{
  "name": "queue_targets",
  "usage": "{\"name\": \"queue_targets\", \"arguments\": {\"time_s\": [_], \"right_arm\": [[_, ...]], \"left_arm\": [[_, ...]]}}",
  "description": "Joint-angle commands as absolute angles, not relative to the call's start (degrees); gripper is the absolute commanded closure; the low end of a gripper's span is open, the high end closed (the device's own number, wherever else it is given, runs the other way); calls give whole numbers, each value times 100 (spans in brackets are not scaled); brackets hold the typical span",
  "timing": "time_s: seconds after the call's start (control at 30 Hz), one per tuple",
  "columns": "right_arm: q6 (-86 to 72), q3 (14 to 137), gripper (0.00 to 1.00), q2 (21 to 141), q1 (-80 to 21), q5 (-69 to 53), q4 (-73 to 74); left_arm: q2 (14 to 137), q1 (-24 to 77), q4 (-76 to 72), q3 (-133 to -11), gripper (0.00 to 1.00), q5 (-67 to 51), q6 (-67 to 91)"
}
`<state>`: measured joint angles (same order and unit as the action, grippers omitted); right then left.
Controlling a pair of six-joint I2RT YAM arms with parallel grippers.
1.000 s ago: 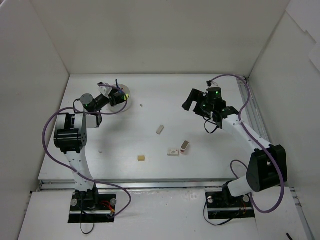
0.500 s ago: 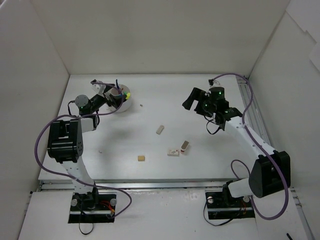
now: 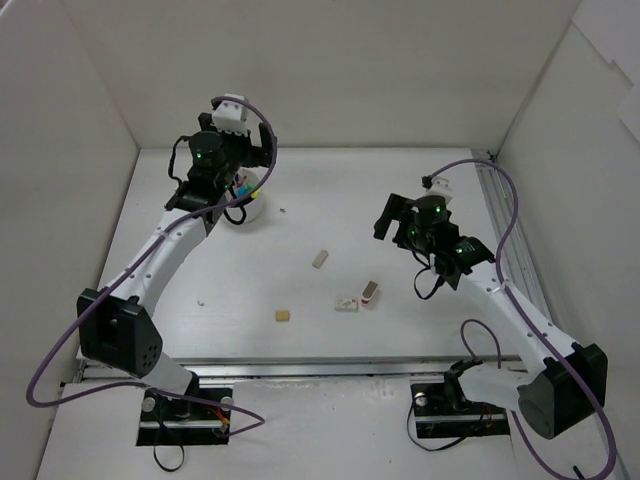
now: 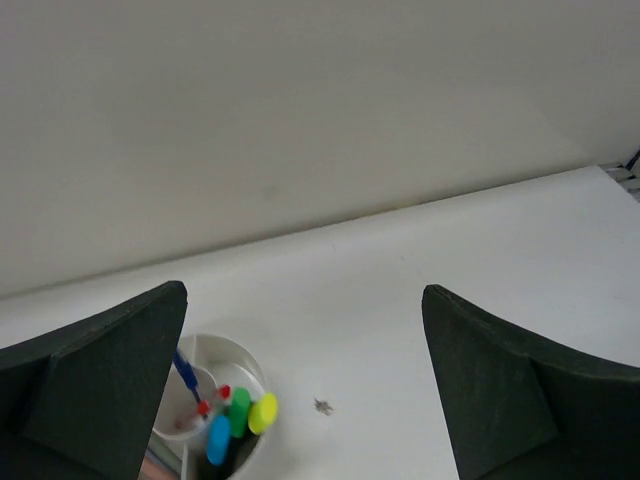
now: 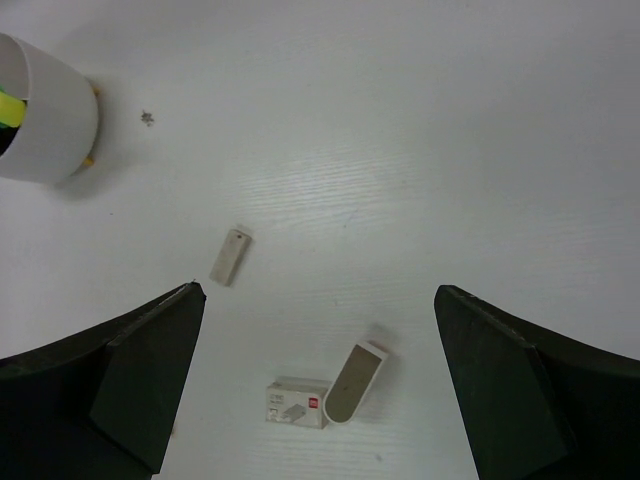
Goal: Sort the stationery into containers
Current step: Pick up the stationery from the center of the board.
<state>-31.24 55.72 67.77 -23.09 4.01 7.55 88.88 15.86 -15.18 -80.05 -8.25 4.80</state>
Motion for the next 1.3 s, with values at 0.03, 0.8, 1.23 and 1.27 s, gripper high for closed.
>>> {"name": "queue_targets", "arguments": {"time_s": [0.03,0.8,1.23,1.27], "right_arm": [[-3357,5327,2,6469,-2522,1345,1212],[-3304,6195,2,9234,-4254,1345,677],[-4104,7277,2,10836,-4236,1256,141],[-4148,7295,2,10907,-4236,1309,141]], "left_arm": [[8395,1547,534,-8279,0,1098,1737],[5626,1644,-1009,-5143,0,-1484,1837],[6249,1705,906,-6065,0,-871,1995],[6197,1757,853,-5995,0,-835,2004]]}}
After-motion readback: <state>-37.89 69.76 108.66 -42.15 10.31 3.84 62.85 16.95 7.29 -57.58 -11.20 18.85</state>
